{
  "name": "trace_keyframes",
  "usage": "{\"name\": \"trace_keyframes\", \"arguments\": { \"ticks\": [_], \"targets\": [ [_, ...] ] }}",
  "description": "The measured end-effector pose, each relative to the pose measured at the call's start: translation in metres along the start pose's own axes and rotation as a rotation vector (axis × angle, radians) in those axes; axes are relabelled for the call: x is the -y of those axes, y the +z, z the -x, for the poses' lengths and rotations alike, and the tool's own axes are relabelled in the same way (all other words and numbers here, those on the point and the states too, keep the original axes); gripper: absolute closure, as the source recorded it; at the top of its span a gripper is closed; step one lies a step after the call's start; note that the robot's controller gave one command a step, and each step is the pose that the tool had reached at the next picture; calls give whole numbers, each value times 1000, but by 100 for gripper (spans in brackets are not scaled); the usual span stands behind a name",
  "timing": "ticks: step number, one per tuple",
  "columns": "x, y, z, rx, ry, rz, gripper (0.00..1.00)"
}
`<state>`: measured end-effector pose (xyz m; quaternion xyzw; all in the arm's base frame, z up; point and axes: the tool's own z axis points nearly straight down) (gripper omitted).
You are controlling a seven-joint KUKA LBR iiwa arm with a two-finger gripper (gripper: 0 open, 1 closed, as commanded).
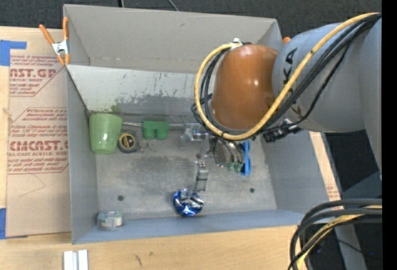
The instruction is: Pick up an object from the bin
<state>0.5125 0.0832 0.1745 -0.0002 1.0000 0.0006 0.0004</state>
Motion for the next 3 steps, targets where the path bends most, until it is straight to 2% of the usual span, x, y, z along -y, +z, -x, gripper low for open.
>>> {"name": "trace_keyframes", "arguments": {
  "ticks": [1, 2, 3],
  "targets": [
    [-14, 88, -25, -8, -189, -1, 0],
    [20, 103, -29, 12, -532, -2, 0],
    [19, 103, -29, 9, -532, 0, 100]
  ]
}}
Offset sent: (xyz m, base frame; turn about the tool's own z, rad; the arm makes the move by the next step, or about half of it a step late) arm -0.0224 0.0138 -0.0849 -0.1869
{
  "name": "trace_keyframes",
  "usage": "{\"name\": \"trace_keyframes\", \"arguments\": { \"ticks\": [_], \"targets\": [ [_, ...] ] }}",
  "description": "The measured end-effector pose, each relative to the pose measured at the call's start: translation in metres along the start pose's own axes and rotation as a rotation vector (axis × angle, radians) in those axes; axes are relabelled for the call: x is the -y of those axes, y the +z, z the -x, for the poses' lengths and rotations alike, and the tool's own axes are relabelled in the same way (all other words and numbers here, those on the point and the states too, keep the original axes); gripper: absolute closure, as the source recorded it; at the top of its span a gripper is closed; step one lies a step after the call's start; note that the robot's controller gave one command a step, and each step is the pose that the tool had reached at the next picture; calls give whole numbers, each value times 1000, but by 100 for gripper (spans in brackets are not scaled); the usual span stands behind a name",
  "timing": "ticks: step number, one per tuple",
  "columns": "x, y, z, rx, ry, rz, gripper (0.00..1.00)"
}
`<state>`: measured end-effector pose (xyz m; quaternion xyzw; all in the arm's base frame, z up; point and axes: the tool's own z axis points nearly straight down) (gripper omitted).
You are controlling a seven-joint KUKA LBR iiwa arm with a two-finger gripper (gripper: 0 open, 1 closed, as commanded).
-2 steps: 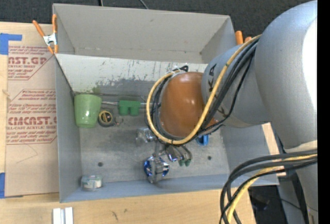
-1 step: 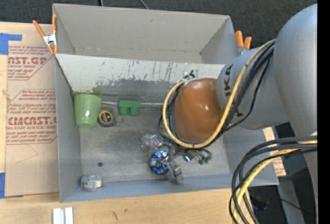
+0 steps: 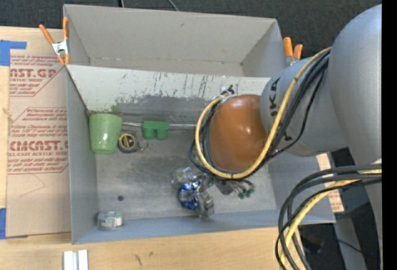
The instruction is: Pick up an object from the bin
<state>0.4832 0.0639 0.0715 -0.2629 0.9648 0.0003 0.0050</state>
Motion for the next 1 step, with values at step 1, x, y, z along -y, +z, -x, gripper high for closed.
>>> {"name": "trace_keyframes", "arguments": {
  "ticks": [1],
  "targets": [
    [4, -192, 10, -2, -434, 0, 100]
  ]
}}
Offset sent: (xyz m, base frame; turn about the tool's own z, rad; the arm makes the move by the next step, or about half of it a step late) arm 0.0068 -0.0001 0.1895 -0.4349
